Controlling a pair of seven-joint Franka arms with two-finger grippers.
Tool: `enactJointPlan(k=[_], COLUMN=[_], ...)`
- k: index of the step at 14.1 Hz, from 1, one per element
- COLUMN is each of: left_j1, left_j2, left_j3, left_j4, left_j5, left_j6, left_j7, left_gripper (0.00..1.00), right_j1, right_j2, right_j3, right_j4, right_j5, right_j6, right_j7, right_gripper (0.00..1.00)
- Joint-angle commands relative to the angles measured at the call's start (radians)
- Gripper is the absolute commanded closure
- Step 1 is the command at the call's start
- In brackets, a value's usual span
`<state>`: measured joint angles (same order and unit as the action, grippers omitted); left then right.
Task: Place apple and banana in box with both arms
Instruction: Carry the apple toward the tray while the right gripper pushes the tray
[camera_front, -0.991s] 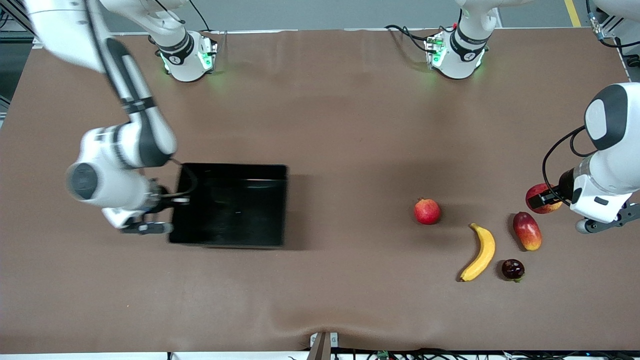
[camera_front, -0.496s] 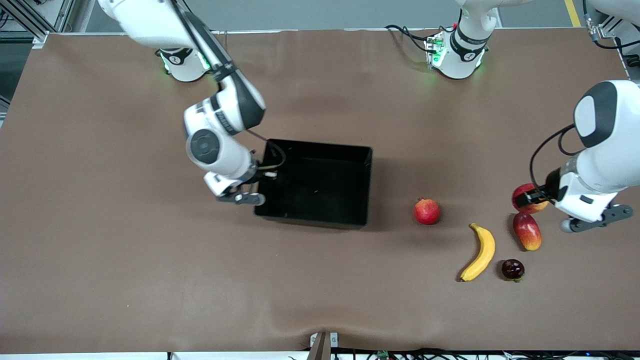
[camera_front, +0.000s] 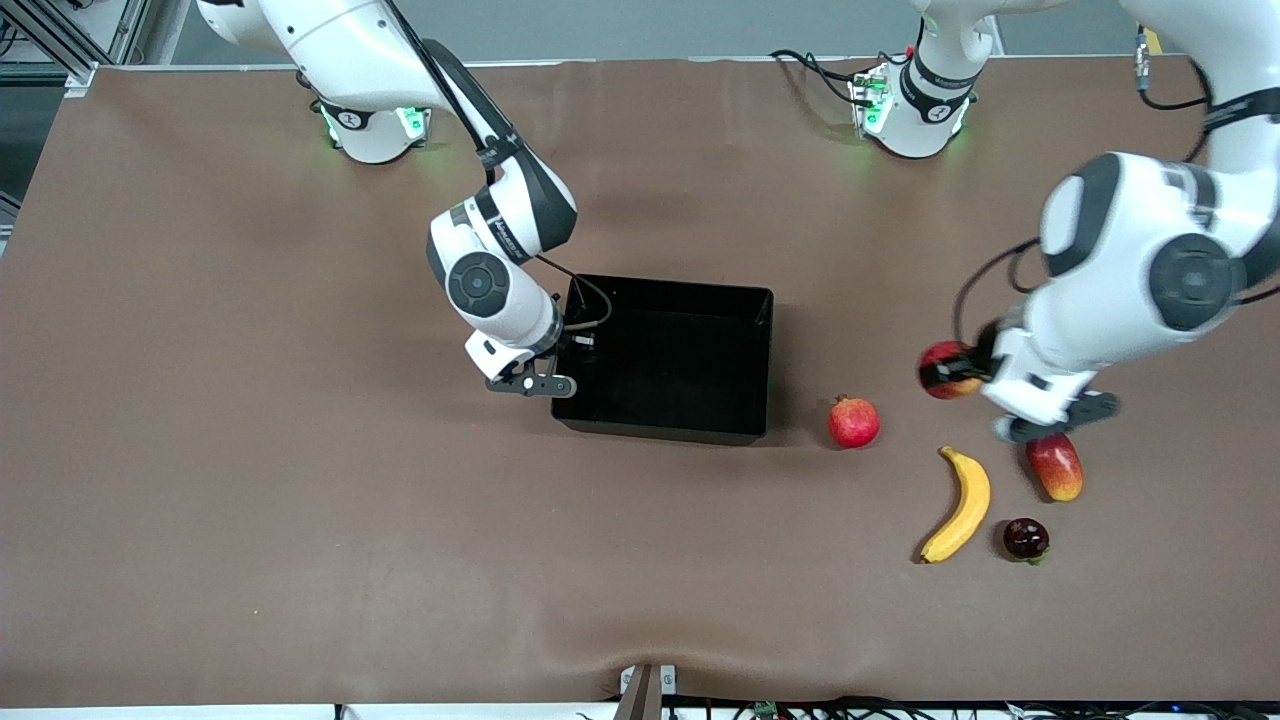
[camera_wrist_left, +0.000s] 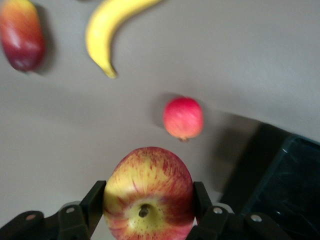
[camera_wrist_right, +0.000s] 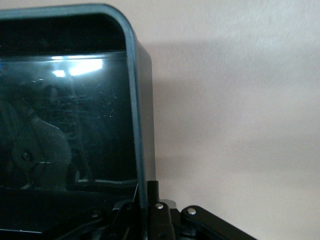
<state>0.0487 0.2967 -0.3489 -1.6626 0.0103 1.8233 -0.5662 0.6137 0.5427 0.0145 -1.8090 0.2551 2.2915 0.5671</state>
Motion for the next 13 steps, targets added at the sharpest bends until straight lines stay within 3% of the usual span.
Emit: enactJointPlan(k=[1, 2, 3, 7, 9, 13], left_j1=[-0.044, -0.097, -0.149, -0.286, -0.322, -0.363], left_j2=[0.007, 0.024, 0.044, 0.14, 0.179, 0.2], left_j3=[-0.056, -0.056, -0.055, -0.05, -0.055, -0.053], left_j4=[-0.026, -0.026, -0.028, -0.031, -0.043, -0.181], left_j5=[-0.004, -0.003, -0.001, 0.016, 0.091, 0.131], left_j6=[0.045, 0.062, 0.097, 0.215, 0.25, 0.448], left_j7=[-0.151, -0.203, -0.274, -0.486, -0.613, -0.682], left_gripper=[1.0, 1.0, 1.0, 1.0, 1.0, 1.0], right_j1=[0.032, 0.029, 0.02, -0.046, -0.118, -0.306], right_j2=[0.002, 0.002, 0.002, -0.082, -0.131, -0.252], right_j3=[-0.011, -0.011, -0.011, -0.018, -0.018, -0.021], right_j4=[0.002, 0.002, 0.002, 0.005, 0.013, 0.007], right_j5=[0.029, 0.029, 0.029, 0.027, 0.019, -0.008], right_j6=[0.012, 0.008, 0.008, -0.029, -0.081, -0.236], right_j7=[0.034, 0.036, 0.034, 0.014, -0.009, -0.247], right_gripper=[0.53, 0.12, 0.0, 0.0, 0.0, 0.0])
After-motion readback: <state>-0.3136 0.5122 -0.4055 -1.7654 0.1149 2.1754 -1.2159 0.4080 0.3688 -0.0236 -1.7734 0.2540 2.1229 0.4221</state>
